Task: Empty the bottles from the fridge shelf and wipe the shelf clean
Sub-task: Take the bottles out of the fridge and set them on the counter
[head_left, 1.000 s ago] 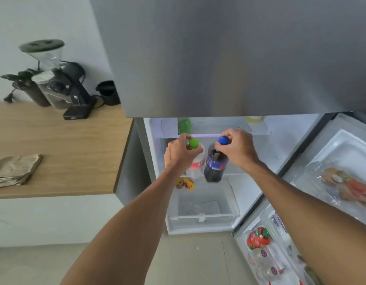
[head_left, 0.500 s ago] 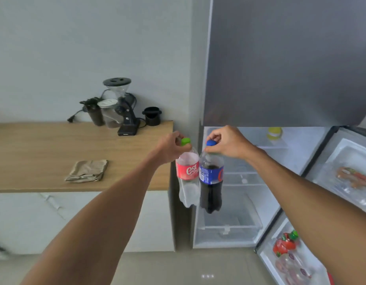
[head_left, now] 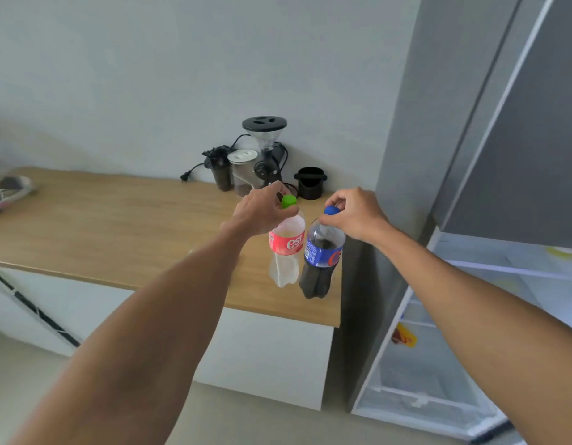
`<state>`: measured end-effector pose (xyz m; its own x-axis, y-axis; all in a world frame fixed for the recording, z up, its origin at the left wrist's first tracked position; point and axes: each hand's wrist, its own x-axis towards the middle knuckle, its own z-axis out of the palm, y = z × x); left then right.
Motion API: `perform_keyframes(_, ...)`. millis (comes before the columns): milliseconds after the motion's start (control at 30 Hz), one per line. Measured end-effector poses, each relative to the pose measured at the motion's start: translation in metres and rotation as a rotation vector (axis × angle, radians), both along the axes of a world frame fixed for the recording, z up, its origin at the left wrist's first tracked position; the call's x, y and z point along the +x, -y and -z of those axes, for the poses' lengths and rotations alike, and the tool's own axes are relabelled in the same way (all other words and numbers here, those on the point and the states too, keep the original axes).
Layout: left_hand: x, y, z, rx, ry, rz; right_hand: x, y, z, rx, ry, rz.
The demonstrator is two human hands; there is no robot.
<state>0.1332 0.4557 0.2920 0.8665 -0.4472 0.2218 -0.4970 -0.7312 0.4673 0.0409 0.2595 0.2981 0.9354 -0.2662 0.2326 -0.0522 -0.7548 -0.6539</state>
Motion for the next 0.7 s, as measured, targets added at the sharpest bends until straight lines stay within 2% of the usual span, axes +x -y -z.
perform_keyframes(233, 0.073, -0.001, 0.022, 0.042, -0.003, -0.023, 0.085, -0.01, 0.014, -0.009, -0.027, -0.034)
perform_keyframes(400, 0.108, 0.003, 0.033, -0.023, -0.033, -0.075, 0.125, -0.009, 0.02, 0.003, -0.045, -0.004)
perform_keyframes(700, 0.111, -0.003, 0.042, -0.128, -0.163, -0.08, 0.117, 0.007, 0.024, 0.031, -0.087, -0.055)
